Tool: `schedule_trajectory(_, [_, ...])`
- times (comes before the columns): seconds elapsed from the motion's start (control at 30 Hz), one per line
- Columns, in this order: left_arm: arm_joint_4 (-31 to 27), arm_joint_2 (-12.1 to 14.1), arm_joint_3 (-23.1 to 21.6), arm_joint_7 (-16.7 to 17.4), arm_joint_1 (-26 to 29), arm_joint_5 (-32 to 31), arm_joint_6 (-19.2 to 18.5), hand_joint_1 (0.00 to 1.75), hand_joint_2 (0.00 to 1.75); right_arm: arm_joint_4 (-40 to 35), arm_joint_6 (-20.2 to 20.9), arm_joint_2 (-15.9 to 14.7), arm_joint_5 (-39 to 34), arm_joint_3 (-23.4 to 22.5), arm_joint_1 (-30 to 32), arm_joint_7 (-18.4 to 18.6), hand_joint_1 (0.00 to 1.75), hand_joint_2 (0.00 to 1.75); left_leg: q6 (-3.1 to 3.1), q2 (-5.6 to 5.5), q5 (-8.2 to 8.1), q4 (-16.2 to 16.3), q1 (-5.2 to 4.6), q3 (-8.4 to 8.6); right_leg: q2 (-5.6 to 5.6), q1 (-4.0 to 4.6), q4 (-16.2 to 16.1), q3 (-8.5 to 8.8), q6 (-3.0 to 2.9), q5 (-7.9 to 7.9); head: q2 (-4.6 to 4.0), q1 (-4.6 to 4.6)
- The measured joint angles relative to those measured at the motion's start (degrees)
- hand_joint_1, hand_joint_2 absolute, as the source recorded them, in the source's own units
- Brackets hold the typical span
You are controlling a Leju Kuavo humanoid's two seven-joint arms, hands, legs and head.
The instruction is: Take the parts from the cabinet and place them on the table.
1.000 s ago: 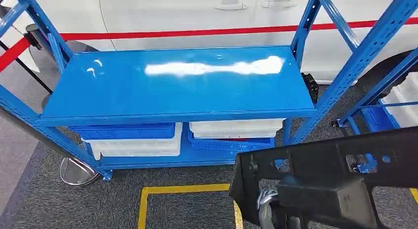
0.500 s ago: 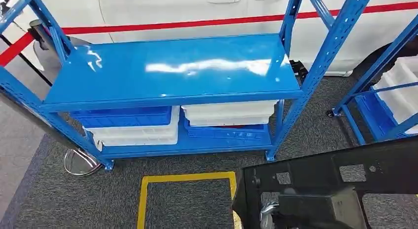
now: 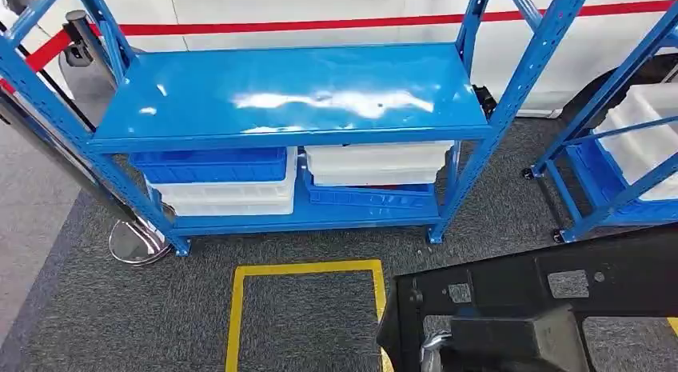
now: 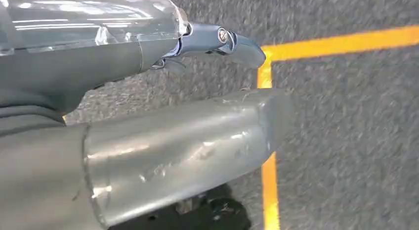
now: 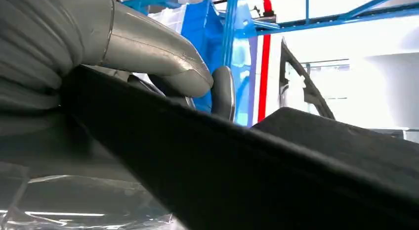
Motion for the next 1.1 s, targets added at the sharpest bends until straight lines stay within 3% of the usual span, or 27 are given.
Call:
schedule_trajectory(0.03, [0.0,0.0,0.0,0.0,0.0,0.0,0.0,0.00,0.00,0.0,0.0,0.0,0.0,0.0,-0.1,0.0,1.75,1.75,-0.30,-0.03,0.24,0.5,-0.23,-0.60,-0.02,0.22,-5.0,3.26,-0.35,-2.34,0.00,0.04])
schedule_trajectory(0.07, [0.0,-0.1,0.0,0.0,0.1,-0.1,-0.1,0.00,0.00,0.0,0.0,0.0,0.0,0.0,0.0,0.0,1.75,1.75,-0.55,0.26,0.57,0.8,-0.22,-0.81,-0.17,0.48,-6.6,3.98,-0.86,-2.72,0.00,-0.11])
schedule_trajectory(0.17, [0.0,-0.1,-0.1,0.0,0.1,-0.7,-0.1,0.00,0.00,0.0,0.5,0.0,-1.1,-0.3,0.2,0.0,1.75,1.75,-1.76,0.52,2.00,0.5,0.07,-0.94,0.37,0.70,-6.5,2.71,-2.03,-1.59,0.00,0.53])
schedule_trajectory(0.2, [0.0,0.0,-0.1,0.0,0.2,-0.9,-0.1,0.00,0.00,0.0,0.6,0.2,-1.2,-0.4,0.2,-0.1,1.75,1.75,-2.00,0.38,1.60,0.8,0.19,-1.33,0.38,0.15,-7.1,2.29,-2.63,-0.65,0.00,0.61])
schedule_trajectory(0.27, [0.0,0.0,-0.3,0.0,0.3,-1.1,-0.1,0.00,0.00,0.0,0.5,0.3,-1.3,-0.6,0.4,-0.1,1.75,1.75,-2.36,-0.34,-5.33,5.5,0.31,-2.79,0.83,0.16,-7.1,0.65,-3.39,0.78,0.00,0.24])
schedule_trajectory(0.3, [0.0,0.0,-0.5,0.0,0.3,-1.5,-0.1,0.00,0.00,0.0,0.3,0.3,-1.4,-0.7,0.6,-0.1,1.75,1.75,-2.51,-0.34,-8.82,9.7,0.38,-3.60,1.13,0.20,-7.0,-0.23,-3.31,1.41,0.00,0.22])
schedule_trajectory(0.33, [0.0,0.0,-0.7,0.1,0.3,-1.6,-0.1,0.00,0.00,0.0,0.0,0.3,-1.7,-0.8,0.7,-0.1,1.75,1.75,-2.62,-0.33,-11.06,13.7,0.38,-4.29,1.39,0.26,-6.9,-1.08,-3.27,2.06,0.00,0.24])
schedule_trajectory(0.37, [0.0,0.0,-0.7,0.1,0.3,-1.7,-0.1,0.00,0.00,0.0,-0.1,0.3,-1.7,-0.9,0.8,-0.1,1.75,1.75,-2.69,-0.34,-11.60,16.6,0.37,-4.46,1.79,0.30,-6.7,-2.08,-3.18,2.69,0.00,0.22])
schedule_trajectory(0.4, [0.0,0.1,-0.8,0.1,0.3,-1.8,-0.1,0.00,0.00,0.0,-0.4,0.3,-1.8,-0.9,0.9,0.0,1.75,1.75,-2.64,-0.39,-10.41,17.4,0.38,-3.66,2.20,0.31,-6.4,-3.17,-3.06,3.29,0.00,0.20])
schedule_trajectory(0.47, [0.0,0.2,-1.0,0.1,0.3,-1.9,-0.2,0.00,0.00,-0.1,-0.8,0.3,-2.0,-1.0,1.1,0.0,1.75,1.75,-2.20,-0.77,-5.93,12.4,0.37,1.07,3.37,0.31,-5.8,-5.24,-2.70,4.44,0.00,0.20])
schedule_trajectory(0.5, [0.0,0.3,-1.0,0.0,0.3,-2.1,-0.3,0.00,0.00,-0.2,-1.0,0.3,-2.1,-1.1,1.3,0.0,1.75,1.75,-1.73,-1.95,-4.82,7.4,0.36,4.71,4.05,0.31,-5.5,-6.09,-2.44,5.06,0.00,0.22])
schedule_trajectory(0.53, [0.0,0.4,-1.0,0.0,0.3,-2.2,-0.4,0.00,0.00,-0.3,-1.2,0.3,-2.2,-1.2,1.4,0.0,1.75,1.75,-1.09,-4.90,-6.38,2.1,0.36,8.03,4.45,0.16,-5.4,-6.66,-2.21,5.57,0.00,0.17])
schedule_trajectory(0.57, [0.0,0.6,-1.0,-0.1,0.5,-2.4,-0.5,0.00,0.00,-0.5,-1.3,0.3,-2.3,-1.3,1.4,0.0,1.75,1.75,-0.99,-6.05,-7.67,-2.1,0.43,10.49,4.86,0.49,-5.3,-7.07,-1.86,6.08,0.00,0.30])
schedule_trajectory(0.6, [0.0,0.6,-1.0,-0.1,0.7,-2.6,-0.5,0.00,0.00,-0.7,-1.3,0.3,-2.3,-1.4,1.5,0.0,1.75,1.75,-1.31,-5.55,-7.56,-1.8,0.23,10.16,5.39,0.32,-5.6,-7.06,-1.45,6.86,0.00,0.24])
schedule_trajectory(0.67, [0.0,0.7,-1.1,-0.2,0.7,-2.7,-0.6,0.00,0.00,-1.1,-1.4,0.3,-2.4,-1.5,1.9,0.0,1.75,1.75,-1.06,-4.25,-6.89,-1.9,-0.03,9.58,7.00,0.12,-6.0,-7.54,-0.53,8.16,0.00,0.20])
schedule_trajectory(0.7, [0.0,0.6,-1.2,-0.2,0.7,-2.7,-0.6,0.00,0.00,-1.3,-1.4,0.3,-2.6,-1.7,2.1,0.0,1.75,1.75,-0.43,-3.21,-6.29,-2.6,0.93,9.22,7.31,0.17,-5.8,-7.94,-0.32,8.03,0.00,0.40])
schedule_trajectory(0.73, [0.0,0.6,-1.2,-0.3,0.7,-2.6,-0.7,0.00,0.00,-1.4,-1.5,0.3,-2.7,-1.8,2.4,0.0,1.75,1.75,-0.08,-2.26,-5.92,-2.7,0.57,8.80,4.56,0.58,-4.3,-8.68,-0.33,5.90,0.00,0.54])
schedule_trajectory(0.77, [0.0,0.6,-1.2,-0.3,0.8,-2.6,-0.7,0.00,0.00,-1.6,-1.5,0.3,-2.8,-1.9,2.4,0.0,1.75,1.75,0.54,-1.39,-5.54,-2.7,0.45,8.41,2.50,0.35,-1.5,-9.79,-0.26,2.68,0.00,1.12])
schedule_trajectory(0.83, [0.0,0.7,-1.2,-0.4,1.2,-2.6,-0.7,0.00,0.00,-1.6,-1.5,0.3,-2.8,-1.9,2.4,0.1,1.75,1.75,0.58,0.54,-4.90,-2.6,0.18,7.58,0.67,0.23,6.6,-12.03,0.15,-2.84,0.00,1.25])
schedule_trajectory(0.87, [-0.1,0.7,-1.2,-0.4,1.3,-2.6,-0.7,0.00,0.00,-1.6,-1.6,0.3,-2.8,-2.0,2.5,0.0,1.75,1.75,0.48,1.52,-4.62,-2.4,0.10,7.01,0.48,0.10,10.2,-12.82,0.35,-3.57,0.00,1.33])
schedule_trajectory(0.9, [-0.1,0.7,-1.2,-0.4,1.2,-2.6,-0.7,0.00,0.00,-1.6,-1.5,0.3,-2.9,-2.1,2.6,0.1,1.75,1.75,0.38,2.38,-4.41,-2.1,0.06,6.45,0.34,-0.01,11.5,-12.61,0.47,-2.65,0.00,1.31])
schedule_trajectory(0.93, [-0.1,0.7,-1.2,-0.3,1.0,-2.4,-0.7,0.00,0.00,-1.6,-1.1,0.3,-2.8,-2.2,2.7,0.2,1.75,1.75,0.31,3.27,-4.30,-1.9,0.06,5.94,0.14,-0.05,10.2,-10.95,0.48,-0.94,0.00,1.29])
schedule_trajectory(0.97, [-0.1,0.8,-1.2,-0.2,0.8,-2.3,-0.3,0.00,0.00,-1.6,-0.7,0.3,-2.8,-2.2,2.7,0.3,1.75,1.75,0.18,3.98,-4.22,-1.6,0.03,5.55,-0.22,-0.03,6.7,-8.21,0.37,0.75,0.00,1.33])
schedule_trajectory(1.0, [-0.1,0.7,-1.2,0.0,0.5,-2.2,0.1,0.00,0.00,-1.6,-0.5,0.3,-2.7,-2.2,2.7,0.4,1.75,1.75,0.12,4.59,-4.19,-1.4,0.01,5.32,-1.13,0.05,1.5,-4.41,0.05,1.89,0.00,1.33])
schedule_trajectory(1.03, [-0.1,0.7,-1.2,0.1,0.2,-2.2,0.3,0.00,0.00,-1.7,-0.3,0.3,-2.6,-2.2,2.6,0.6,1.75,1.75,0.02,5.13,-4.17,-1.0,-0.04,5.60,-3.47,0.40,-4.1,-0.67,-0.49,1.34,0.00,1.33])
schedule_trajectory(1.07, [-0.1,0.7,-1.2,0.2,0.1,-2.0,0.4,0.00,0.00,-1.7,-0.3,0.3,-2.5,-2.2,2.4,0.7,1.75,1.75,-0.42,5.74,-4.24,-0.9,-0.34,4.98,-5.30,1.11,-6.4,0.55,-0.90,0.10,0.00,1.27])
schedule_trajectory(1.1, [-0.1,0.7,-1.2,0.3,-0.1,-1.9,0.4,0.00,0.00,-1.8,-0.2,0.3,-2.5,-2.2,2.4,0.7,1.75,1.75,-0.93,6.25,-3.99,-0.9,-0.23,5.37,-4.89,1.22,-6.1,0.15,-1.43,0.60,0.00,1.03])
